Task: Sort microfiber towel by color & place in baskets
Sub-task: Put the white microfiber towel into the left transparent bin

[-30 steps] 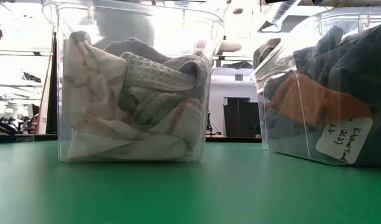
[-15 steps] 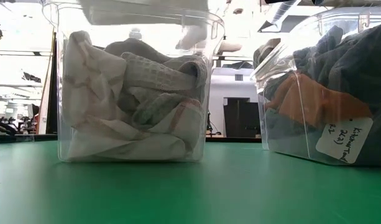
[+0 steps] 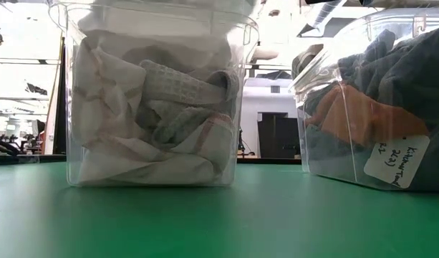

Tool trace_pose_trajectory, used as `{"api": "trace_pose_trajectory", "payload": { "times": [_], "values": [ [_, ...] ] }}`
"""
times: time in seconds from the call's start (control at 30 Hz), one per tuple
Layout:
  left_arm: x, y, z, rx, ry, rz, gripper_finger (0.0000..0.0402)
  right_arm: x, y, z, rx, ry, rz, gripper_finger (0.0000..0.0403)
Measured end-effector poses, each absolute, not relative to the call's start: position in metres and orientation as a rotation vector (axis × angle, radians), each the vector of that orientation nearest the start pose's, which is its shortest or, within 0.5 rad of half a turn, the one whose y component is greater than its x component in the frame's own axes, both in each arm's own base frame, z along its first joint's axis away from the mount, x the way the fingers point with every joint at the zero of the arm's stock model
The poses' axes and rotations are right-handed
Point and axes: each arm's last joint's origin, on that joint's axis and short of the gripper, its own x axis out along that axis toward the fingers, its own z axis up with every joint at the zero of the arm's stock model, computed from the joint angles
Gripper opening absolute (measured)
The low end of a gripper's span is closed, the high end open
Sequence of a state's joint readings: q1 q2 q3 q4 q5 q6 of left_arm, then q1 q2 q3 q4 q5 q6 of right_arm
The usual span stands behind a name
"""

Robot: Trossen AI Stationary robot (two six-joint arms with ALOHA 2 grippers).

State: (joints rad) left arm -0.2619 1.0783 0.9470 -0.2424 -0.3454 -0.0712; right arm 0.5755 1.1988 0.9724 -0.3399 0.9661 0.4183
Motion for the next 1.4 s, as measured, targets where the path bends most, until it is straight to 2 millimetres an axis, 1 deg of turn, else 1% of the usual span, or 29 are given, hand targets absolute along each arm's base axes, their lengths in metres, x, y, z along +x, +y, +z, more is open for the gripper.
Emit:
{"api": "trace_pose_trajectory", "payload": {
  "times": [0.1,0.27,0.5,0.63,0.7,0.77,0.87,0.93,1.0,1.1,1.2,1.3,1.4],
  "values": [
    [0.243,-0.055,0.309,0.021,0.463,0.107,0.0,0.22,0.115,0.308,0.011,0.318,-0.454,0.0185],
    [0.265,-0.061,0.273,-0.062,0.627,0.147,0.0,0.22,0.115,0.308,0.011,0.319,-0.454,0.0185],
    [0.291,-0.066,0.224,-0.143,0.802,0.168,0.0,0.22,0.115,0.308,0.011,0.318,-0.454,0.0185],
    [0.301,-0.064,0.204,-0.188,0.86,0.215,0.0002,0.22,0.115,0.308,0.011,0.318,-0.454,0.0185],
    [0.305,-0.063,0.197,-0.199,0.878,0.232,0.0013,0.22,0.115,0.308,0.011,0.318,-0.454,0.0185],
    [0.306,-0.063,0.194,-0.197,0.887,0.235,0.0032,0.22,0.115,0.308,0.011,0.318,-0.454,0.0185],
    [0.307,-0.064,0.199,-0.186,0.896,0.233,0.0068,0.22,0.115,0.308,0.011,0.319,-0.454,0.0185],
    [0.309,-0.064,0.209,-0.163,0.907,0.226,0.0096,0.22,0.115,0.308,0.011,0.319,-0.454,0.0185],
    [0.31,-0.064,0.224,-0.135,0.91,0.218,0.0124,0.22,0.115,0.308,0.011,0.319,-0.454,0.0185],
    [0.311,-0.066,0.253,-0.094,0.891,0.196,0.0163,0.22,0.115,0.308,0.011,0.318,-0.454,0.0185],
    [0.307,-0.069,0.28,-0.043,0.882,0.179,0.0194,0.22,0.115,0.308,0.011,0.318,-0.454,0.0185],
    [0.303,-0.072,0.303,-0.003,0.887,0.157,0.0213,0.22,0.115,0.308,0.011,0.319,-0.454,0.0185],
    [0.3,-0.072,0.328,0.02,0.865,0.14,0.0219,0.22,0.115,0.308,0.011,0.319,-0.454,0.0185]
  ]
}}
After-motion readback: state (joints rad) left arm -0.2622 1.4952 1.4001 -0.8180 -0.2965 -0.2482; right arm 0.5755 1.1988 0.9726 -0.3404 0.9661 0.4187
